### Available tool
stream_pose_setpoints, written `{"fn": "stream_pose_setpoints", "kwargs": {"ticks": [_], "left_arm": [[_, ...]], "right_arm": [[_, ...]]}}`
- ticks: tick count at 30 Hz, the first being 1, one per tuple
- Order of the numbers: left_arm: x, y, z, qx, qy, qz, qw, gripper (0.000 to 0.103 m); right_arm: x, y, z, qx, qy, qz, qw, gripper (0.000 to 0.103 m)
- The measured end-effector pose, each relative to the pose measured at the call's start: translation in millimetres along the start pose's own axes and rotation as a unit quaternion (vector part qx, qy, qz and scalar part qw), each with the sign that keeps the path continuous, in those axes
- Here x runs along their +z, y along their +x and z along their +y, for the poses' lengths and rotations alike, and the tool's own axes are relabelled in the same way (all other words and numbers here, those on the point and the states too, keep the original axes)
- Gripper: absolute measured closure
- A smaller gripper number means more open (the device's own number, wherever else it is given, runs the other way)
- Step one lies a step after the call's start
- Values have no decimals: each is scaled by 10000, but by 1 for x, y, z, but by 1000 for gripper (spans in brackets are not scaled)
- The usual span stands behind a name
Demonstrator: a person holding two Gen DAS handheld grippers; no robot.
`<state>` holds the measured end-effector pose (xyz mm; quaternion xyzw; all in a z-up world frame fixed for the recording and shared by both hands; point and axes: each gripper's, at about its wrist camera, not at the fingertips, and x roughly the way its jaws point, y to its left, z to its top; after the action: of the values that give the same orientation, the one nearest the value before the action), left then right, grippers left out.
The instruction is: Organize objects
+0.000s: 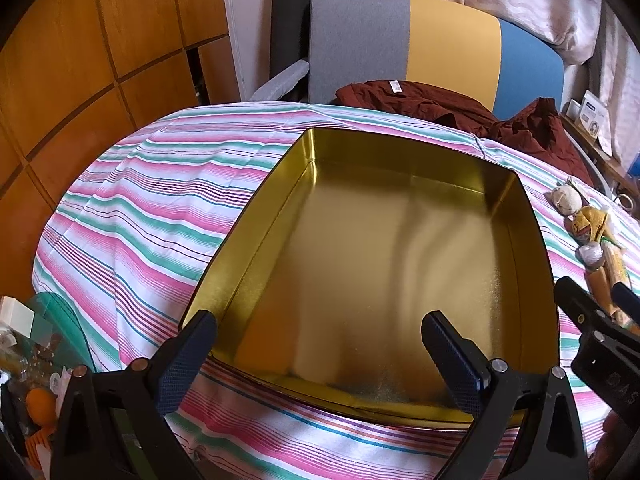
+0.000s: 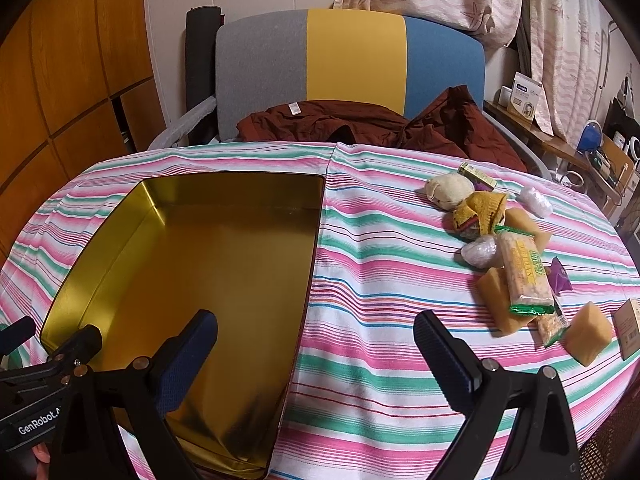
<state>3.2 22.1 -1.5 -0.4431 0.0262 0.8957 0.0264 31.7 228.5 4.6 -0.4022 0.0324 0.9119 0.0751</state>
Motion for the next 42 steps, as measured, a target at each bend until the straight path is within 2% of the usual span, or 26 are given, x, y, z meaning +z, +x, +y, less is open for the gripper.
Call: {"fn": "stream_pose_setpoints", "kwargs": {"ticks": [9, 13, 20, 23, 29, 33, 37, 42], "left_arm": [[-5, 1, -8, -203, -8, 64, 9998, 0], [-8, -1, -18, -415, 57, 78, 9991, 0], [-15, -8, -39, -1062, 156, 141, 9941, 0], [-16, -7, -53, -1109, 289, 316, 9929, 0], [-21, -19, -78, -1133, 607, 194, 9915, 0], [-20, -22, -91, -1404, 671, 269, 9875, 0], [-20, -22, -103, -1547, 700, 349, 9849, 0], [-23, -24, -123, -1611, 849, 440, 9823, 0]], "right_arm": [[4, -13, -38, -306, 134, -229, 9992, 3], [3, -16, -74, -548, 397, -254, 9974, 3], [-9, -13, -142, -880, 846, -339, 9919, 3], [-16, -7, -171, -923, 1053, -215, 9899, 2], [-31, 2, -221, -711, 1431, -69, 9871, 0], [-32, 7, -239, -725, 1386, -166, 9875, 0], [-23, 15, -246, -360, 1513, -284, 9874, 5], [1, 34, -231, -257, 1235, -283, 9916, 11]]}}
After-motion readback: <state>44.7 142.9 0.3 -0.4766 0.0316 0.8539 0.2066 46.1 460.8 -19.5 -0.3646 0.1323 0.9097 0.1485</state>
